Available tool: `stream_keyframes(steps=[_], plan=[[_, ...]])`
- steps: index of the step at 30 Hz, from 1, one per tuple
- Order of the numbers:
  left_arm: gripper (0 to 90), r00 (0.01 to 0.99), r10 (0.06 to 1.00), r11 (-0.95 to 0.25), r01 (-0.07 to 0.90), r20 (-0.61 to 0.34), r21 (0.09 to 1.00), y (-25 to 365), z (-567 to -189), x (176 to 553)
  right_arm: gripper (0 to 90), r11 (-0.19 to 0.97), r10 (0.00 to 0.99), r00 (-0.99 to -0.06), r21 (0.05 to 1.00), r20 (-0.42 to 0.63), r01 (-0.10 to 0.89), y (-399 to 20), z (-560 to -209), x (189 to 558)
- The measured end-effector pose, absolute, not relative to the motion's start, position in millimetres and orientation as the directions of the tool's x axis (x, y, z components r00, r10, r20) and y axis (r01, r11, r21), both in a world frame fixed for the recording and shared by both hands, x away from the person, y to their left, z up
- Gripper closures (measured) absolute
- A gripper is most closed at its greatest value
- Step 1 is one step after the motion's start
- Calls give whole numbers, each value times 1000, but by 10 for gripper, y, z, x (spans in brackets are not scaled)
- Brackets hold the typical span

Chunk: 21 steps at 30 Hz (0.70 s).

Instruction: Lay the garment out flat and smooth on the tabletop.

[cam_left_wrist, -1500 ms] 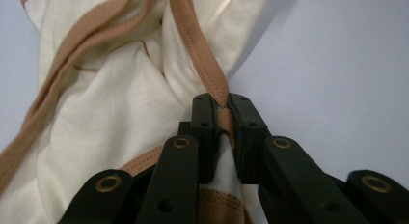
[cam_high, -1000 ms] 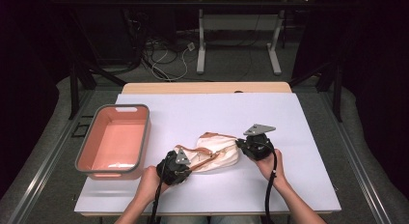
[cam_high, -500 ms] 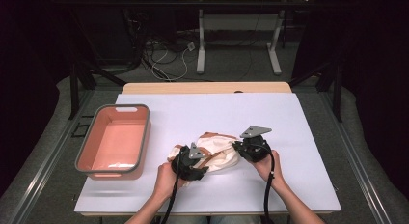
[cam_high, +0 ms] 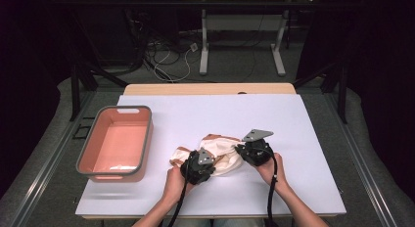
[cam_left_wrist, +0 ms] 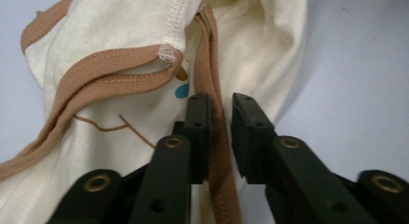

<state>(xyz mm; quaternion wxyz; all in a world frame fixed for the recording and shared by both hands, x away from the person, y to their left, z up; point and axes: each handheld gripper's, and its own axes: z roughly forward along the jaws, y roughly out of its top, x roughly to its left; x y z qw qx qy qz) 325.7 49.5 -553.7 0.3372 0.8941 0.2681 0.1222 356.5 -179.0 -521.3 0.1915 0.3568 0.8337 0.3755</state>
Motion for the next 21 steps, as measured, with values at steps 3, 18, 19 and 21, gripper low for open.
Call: stream_keyframes(steps=[3,18,19,21], plan=[[831,828,559,-632,386,49,672,496,-5533,3236,846,465,741,-669,759,-51,457,-1805,-5201,3561],[850,887,455,-673,288,74,681,589,-5450,3036,849,453,759,-645,781,-86,429,-1857,-5135,3517],[850,892,446,-675,281,74,682,600,-5438,3024,849,451,760,-643,785,-88,426,-1861,-5132,3516],[851,899,430,-688,268,81,674,621,-5415,3001,850,449,766,-637,781,-87,434,-1872,-5118,3512]])
